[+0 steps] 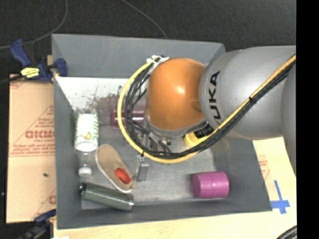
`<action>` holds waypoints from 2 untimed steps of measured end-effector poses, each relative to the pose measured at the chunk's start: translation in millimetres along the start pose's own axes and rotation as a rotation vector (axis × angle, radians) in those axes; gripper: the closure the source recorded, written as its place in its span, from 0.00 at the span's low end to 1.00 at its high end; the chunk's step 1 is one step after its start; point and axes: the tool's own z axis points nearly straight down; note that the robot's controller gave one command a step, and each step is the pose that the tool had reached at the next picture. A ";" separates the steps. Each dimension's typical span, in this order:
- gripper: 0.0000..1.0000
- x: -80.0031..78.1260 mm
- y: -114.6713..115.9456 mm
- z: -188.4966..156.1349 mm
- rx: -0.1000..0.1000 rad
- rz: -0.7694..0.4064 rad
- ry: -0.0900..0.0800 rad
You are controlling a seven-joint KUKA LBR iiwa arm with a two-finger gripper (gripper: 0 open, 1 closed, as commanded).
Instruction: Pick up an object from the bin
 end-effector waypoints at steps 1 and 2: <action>0.00 -1.8 -0.8 -4.2 -0.001 0.004 -0.008; 0.00 23.4 32.9 115.1 -0.003 -0.054 -0.020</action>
Offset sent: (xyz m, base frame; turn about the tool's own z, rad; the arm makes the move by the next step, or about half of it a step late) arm -0.0348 0.0385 -0.1367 -0.0602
